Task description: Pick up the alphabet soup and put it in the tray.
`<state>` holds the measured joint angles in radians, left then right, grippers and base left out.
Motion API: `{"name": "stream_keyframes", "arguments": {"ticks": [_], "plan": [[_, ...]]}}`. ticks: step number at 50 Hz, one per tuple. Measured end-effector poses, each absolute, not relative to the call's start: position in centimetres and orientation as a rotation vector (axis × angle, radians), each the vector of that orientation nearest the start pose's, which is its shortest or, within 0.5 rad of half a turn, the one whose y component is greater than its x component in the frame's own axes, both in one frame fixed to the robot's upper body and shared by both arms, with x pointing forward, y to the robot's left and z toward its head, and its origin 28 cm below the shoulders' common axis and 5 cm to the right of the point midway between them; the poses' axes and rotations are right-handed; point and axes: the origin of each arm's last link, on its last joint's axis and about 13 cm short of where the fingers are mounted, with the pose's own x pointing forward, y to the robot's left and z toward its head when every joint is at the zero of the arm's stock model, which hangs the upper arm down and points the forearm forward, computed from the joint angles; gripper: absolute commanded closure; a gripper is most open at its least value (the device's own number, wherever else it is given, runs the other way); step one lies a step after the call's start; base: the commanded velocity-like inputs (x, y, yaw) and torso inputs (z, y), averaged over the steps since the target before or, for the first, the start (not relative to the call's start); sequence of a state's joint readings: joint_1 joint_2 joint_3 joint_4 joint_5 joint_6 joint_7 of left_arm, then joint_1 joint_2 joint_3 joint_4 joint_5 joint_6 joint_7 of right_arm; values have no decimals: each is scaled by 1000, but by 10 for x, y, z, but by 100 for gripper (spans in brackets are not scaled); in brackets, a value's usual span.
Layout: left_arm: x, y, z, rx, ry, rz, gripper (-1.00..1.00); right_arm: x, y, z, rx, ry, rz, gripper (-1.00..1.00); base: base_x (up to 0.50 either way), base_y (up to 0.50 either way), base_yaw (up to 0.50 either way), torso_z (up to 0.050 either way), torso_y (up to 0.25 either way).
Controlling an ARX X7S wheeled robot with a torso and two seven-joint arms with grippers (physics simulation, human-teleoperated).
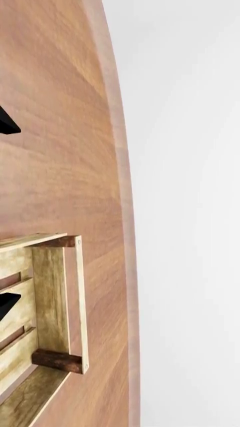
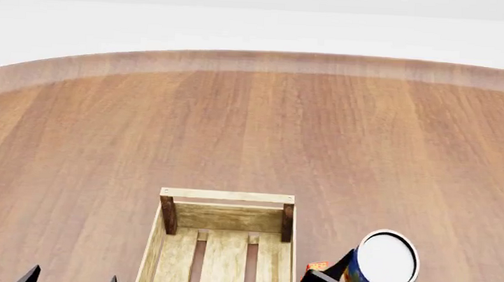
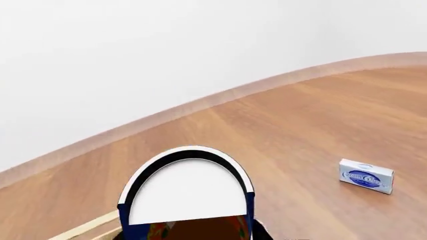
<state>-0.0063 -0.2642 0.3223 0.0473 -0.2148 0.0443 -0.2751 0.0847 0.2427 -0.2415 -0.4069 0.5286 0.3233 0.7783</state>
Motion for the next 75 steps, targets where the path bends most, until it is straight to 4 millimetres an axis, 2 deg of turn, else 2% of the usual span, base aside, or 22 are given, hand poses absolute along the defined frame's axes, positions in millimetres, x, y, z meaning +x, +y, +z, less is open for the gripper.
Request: {"name": "stream_keyframes", "arguments": {"ticks": [18, 39, 58, 75], "plan": [[202, 203, 18, 33, -24, -50, -100, 219, -51, 80, 248, 108, -152, 100, 0, 0, 0, 1, 1], [202, 203, 19, 29, -28, -48, -100, 240, -31, 69, 258, 184, 16, 100, 0, 0, 0, 0, 1], [202, 204, 20, 28, -30, -46, -100, 264, -20, 54, 217, 244, 45, 100, 0, 0, 0, 0, 1], [202, 204, 20, 29, -31, -46, -100, 277, -16, 38, 180, 296, 48, 100, 0, 0, 0, 0, 1]]}}
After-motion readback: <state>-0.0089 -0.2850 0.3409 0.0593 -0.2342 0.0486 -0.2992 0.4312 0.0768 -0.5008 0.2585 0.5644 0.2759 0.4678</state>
